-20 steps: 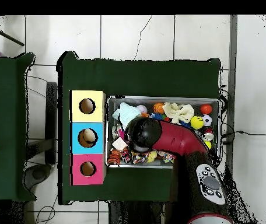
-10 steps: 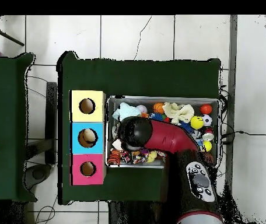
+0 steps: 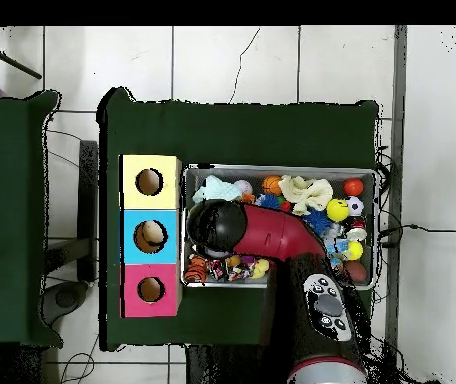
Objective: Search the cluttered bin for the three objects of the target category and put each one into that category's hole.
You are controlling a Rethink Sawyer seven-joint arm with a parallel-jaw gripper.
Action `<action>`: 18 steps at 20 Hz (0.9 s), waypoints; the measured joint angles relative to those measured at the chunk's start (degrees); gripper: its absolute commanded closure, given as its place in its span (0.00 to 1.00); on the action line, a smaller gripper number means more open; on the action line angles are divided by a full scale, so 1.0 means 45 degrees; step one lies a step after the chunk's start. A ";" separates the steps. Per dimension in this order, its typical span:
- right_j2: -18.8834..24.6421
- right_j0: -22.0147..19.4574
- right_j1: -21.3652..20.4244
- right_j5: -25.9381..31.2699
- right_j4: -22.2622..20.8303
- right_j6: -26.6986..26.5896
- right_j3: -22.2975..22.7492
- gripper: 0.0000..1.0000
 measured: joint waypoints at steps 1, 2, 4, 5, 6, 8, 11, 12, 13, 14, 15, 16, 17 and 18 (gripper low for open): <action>0.0000 0.0003 0.0082 -0.0110 -0.0005 0.0000 0.0000 0.00; 0.0001 0.0002 0.0176 -0.0272 -0.0006 0.0000 -0.0001 0.00; 0.0004 0.0001 0.0364 -0.0595 -0.0008 0.0000 -0.0004 0.00; 0.0005 0.0003 0.0426 -0.0704 -0.0009 0.0000 -0.0002 0.00; 0.0006 0.0004 0.0489 -0.0813 -0.0010 0.0000 0.0000 0.00; 0.0006 0.0001 0.0686 -0.1184 -0.0010 0.0000 -0.0002 0.00; 0.0007 0.0005 0.0807 -0.1431 -0.0008 0.0000 -0.0004 0.00; 0.0006 0.0003 0.0828 -0.1481 -0.0005 0.0000 -0.0006 0.00; 0.0006 0.0003 0.0854 -0.1536 -0.0005 0.0000 -0.0006 0.00; 0.0006 0.0003 0.0866 -0.1553 -0.0005 0.0000 -0.0006 0.00; 0.0006 0.0003 0.0878 -0.1569 -0.0005 0.0000 -0.0006 0.00; 0.0006 0.0003 0.0889 -0.1586 -0.0005 0.0000 -0.0006 0.00; 0.0006 0.0003 0.0897 -0.1587 -0.0005 0.0000 -0.0006 0.00; 0.0007 0.0003 0.0905 -0.1588 -0.0005 0.0000 -0.0006 0.00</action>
